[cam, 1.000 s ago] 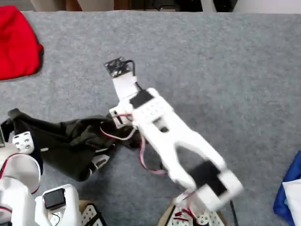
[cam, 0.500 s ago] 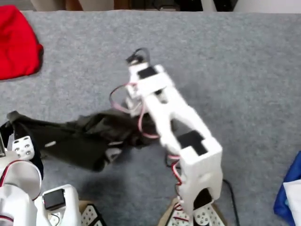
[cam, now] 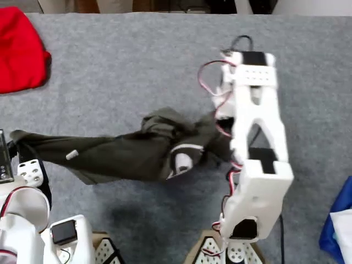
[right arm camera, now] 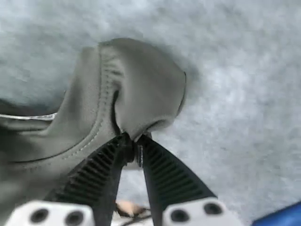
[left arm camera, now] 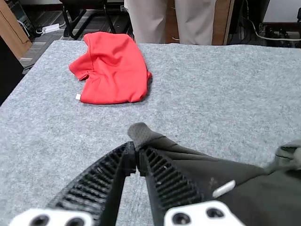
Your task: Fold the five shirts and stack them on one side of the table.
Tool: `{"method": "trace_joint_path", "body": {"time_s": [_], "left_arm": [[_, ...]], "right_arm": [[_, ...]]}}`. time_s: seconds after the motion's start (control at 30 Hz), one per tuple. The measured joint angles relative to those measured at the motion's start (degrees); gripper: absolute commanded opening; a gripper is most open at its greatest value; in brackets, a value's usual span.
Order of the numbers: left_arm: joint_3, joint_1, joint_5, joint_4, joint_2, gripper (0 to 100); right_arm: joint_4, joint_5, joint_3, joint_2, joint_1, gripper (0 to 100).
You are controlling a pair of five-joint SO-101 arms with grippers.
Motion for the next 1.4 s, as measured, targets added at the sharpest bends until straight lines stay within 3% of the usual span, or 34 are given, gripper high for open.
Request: {"method": "trace_joint_path", "body": {"time_s": [0.3, 0.47, 0.63, 0.83, 1.13, 1.4], "left_arm": [[5.2, 0.0, -0.4, 0.0, 0.1, 2], [5.4, 0.0, -0.4, 0.0, 0.1, 2], [5.4, 0.0, -0.4, 0.0, 0.1, 2], [5.4, 0.0, -0.4, 0.0, 0.1, 2], [5.4, 0.0, -0.4, 0.0, 0.1, 2], [7.2, -0.2, -0.4, 0.0, 0.1, 2]], "right_arm": [[-4.8, 15.1, 22.3, -9.8, 6.5, 1.1], [-6.3, 17.5, 26.7, -21.4, 5.7, 10.8], [-6.1, 14.7, 26.2, -31.8, -2.2, 13.2], [-10.8, 3.5, 17.2, -33.3, -21.0, 13.4], [-16.9, -13.8, -4.7, -4.0, -42.7, 21.2], [-9.8, -16.8, -31.3, 27.3, -47.2, 21.3]]}}
